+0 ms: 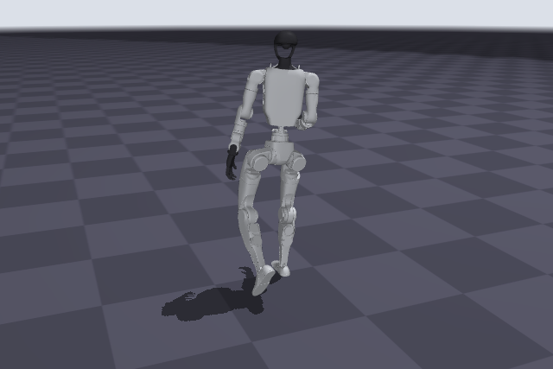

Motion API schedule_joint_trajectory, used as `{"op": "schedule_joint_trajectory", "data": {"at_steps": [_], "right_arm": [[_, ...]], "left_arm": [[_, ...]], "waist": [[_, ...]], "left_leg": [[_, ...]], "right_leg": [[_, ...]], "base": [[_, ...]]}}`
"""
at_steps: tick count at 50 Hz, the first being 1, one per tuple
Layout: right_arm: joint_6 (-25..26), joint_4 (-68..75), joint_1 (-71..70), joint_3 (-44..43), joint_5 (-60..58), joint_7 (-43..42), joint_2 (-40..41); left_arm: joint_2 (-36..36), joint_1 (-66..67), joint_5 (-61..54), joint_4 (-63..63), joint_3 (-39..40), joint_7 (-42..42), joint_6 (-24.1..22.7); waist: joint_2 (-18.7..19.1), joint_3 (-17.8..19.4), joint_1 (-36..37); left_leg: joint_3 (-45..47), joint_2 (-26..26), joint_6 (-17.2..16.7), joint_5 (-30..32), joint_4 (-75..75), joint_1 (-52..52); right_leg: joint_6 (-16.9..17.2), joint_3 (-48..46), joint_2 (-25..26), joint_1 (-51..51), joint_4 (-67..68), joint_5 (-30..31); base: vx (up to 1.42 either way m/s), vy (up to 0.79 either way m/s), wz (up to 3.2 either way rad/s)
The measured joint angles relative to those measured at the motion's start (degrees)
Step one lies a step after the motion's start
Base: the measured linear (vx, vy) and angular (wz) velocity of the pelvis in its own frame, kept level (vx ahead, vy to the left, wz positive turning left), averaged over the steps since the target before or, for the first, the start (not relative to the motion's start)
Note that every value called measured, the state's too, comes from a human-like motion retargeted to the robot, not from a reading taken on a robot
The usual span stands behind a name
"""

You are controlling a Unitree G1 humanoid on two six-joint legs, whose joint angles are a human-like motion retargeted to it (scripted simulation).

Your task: Walk run

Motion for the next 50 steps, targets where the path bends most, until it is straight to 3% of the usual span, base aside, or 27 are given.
{"op": "schedule_joint_trajectory", "data": {"at_steps": [5,12,16,18,20,23,25,27,29,32,33,36,40,46,50], "right_arm": [[-0.62,-0.78,-4.25,0.55,-0.91,-0.27,-0.69],[-2.02,-2.99,-6.76,0.49,-1.72,-2.41,-2.09],[-2.57,-3.46,-6.16,-0.08,-3.47,-3.97,-2.61],[-2.84,-3.30,-5.53,-0.42,-3.87,-3.99,-2.46],[-3.13,-2.77,-4.75,-0.27,-3.44,-3.46,-2.10],[-2.98,-1.68,-2.75,0.54,-1.61,-2.29,-1.22],[-2.75,-0.96,-1.00,0.72,-0.60,-1.64,-0.45],[-2.96,-0.62,0.59,1.41,-0.17,-1.31,0.09],[-2.93,-0.38,1.26,1.67,0.14,-1.16,1.00],[-2.65,-0.38,0.51,1.60,-0.23,-1.69,1.36],[-2.85,-0.36,-0.09,1.34,-0.58,-1.63,1.34],[-2.90,-0.50,-0.75,0.25,-1.24,-1.50,1.11],[-3.30,-1.39,-0.48,-1.21,-1.26,-1.92,0.71],[-3.18,-2.10,0.47,-1.03,-0.71,-2.75,0.51],[-3.09,-2.25,1.13,-1.08,-1.26,-3.54,0.79]], "left_arm": [[-2.53,7.94,2.18,1.21,1.85,-2.81,-0.37],[-6.28,15.52,2.96,3.29,5.22,-4.90,-0.15],[-7.27,18.41,4.21,4.21,6.94,-5.21,0.14],[-7.29,19.36,4.49,4.79,7.75,-5.48,0.34],[-7.12,19.68,4.18,5.63,8.58,-5.98,0.77],[-6.60,19.72,3.16,5.63,9.28,-6.87,1.90],[-5.88,19.08,2.42,5.63,9.26,-6.96,2.12],[-5.14,17.43,1.14,5.63,9.21,-6.63,1.99],[-3.59,13.93,-0.42,5.46,8.60,-6.56,2.01],[-1.45,6.82,-2.49,4.13,7.31,-4.77,2.04],[-0.92,4.16,-3.40,3.32,7.06,-3.81,2.29],[-0.54,-3.06,-5.53,-0.38,7.22,-2.07,2.43],[-0.71,-11.39,-9.06,-7.08,6.91,-1.63,0.06],[1.86,-20.51,-11.59,-14.27,5.11,-2.16,-2.82],[4.02,-23.54,-9.98,-16.63,3.61,-0.38,-3.63]], "waist": [[-2.13,0.76,5.42],[-0.70,4.29,10.13],[-1.43,4.36,13.51],[-1.80,3.84,13.68],[-2.03,3.43,14.04],[-2.56,1.72,15.32],[-2.86,-0.09,15.02],[-3.60,-0.99,14.74],[-2.35,-0.68,13.21],[-0.61,0.46,12.72],[0.30,0.58,13.63],[1.98,1.01,14.79],[3.87,1.40,10.01],[2.62,1.57,5.77],[2.65,1.81,4.98]], "left_leg": [[6.50,0.27,4.02,-12.65,-1.26,-10.76],[6.75,-2.14,8.51,-13.30,-29.97,-15.65],[12.56,-4.21,10.67,-16.95,-46.47,-15.77],[14.26,-5.31,9.86,-18.15,-51.12,-14.90],[13.25,-5.16,11.91,-17.02,-49.42,-14.30],[15.76,-4.48,12.59,-12.88,-47.76,-12.80],[12.14,-5.91,13.19,-10.35,-47.82,-11.26],[9.44,-6.74,14.80,-12.34,-46.61,-10.31],[7.66,-5.37,15.03,-14.74,-45.04,-8.76],[6.69,-4.00,15.30,-18.41,-44.45,-4.82],[7.18,-2.61,14.84,-19.30,-44.62,-3.81],[8.00,-1.41,14.12,-21.50,-45.30,-0.01],[5.22,-1.70,13.28,-23.19,-46.22,4.14],[3.53,-4.84,12.33,-26.64,-47.05,10.89],[3.10,-4.56,10.73,-28.55,-47.52,15.34]], "right_leg": [[-1.58,1.83,2.85,4.13,-1.89,-1.67],[-3.83,3.25,9.59,11.25,-3.00,-5.38],[-4.45,3.52,10.89,15.12,-3.29,-6.87],[-4.36,2.71,11.26,16.52,-2.84,-7.23],[-3.75,3.16,11.87,17.70,-1.61,-6.51],[-0.52,3.45,11.97,19.29,0.71,-1.43],[2.86,1.03,11.19,19.73,3.11,5.17],[7.57,1.74,10.41,19.07,8.09,15.34],[11.92,3.39,12.78,16.10,16.10,23.86],[16.57,4.47,15.26,8.73,32.28,29.50],[16.78,4.41,15.48,6.82,34.42,29.06],[12.45,2.97,12.97,1.31,39.08,19.07],[9.81,1.57,8.33,-5.80,36.11,5.49],[11.83,1.94,-1.13,-10.30,12.77,4.48],[11.00,3.44,-2.78,-13.93,-0.05,2.12]], "base": [[0.58,-0.27,-0.93],[0.65,-0.15,-0.51],[0.73,-0.10,-0.56],[0.82,-0.07,-0.09],[0.99,-0.04,-0.29],[0.85,-0.01,-0.50],[0.98,0.01,-0.06],[1.00,-0.01,0.02],[0.89,-0.05,0.57],[0.74,-0.10,0.22],[0.58,-0.03,-0.55],[0.63,0.04,-0.25],[0.73,-0.03,1.15],[0.67,-0.13,0.57],[0.80,-0.28,0.11]]}}
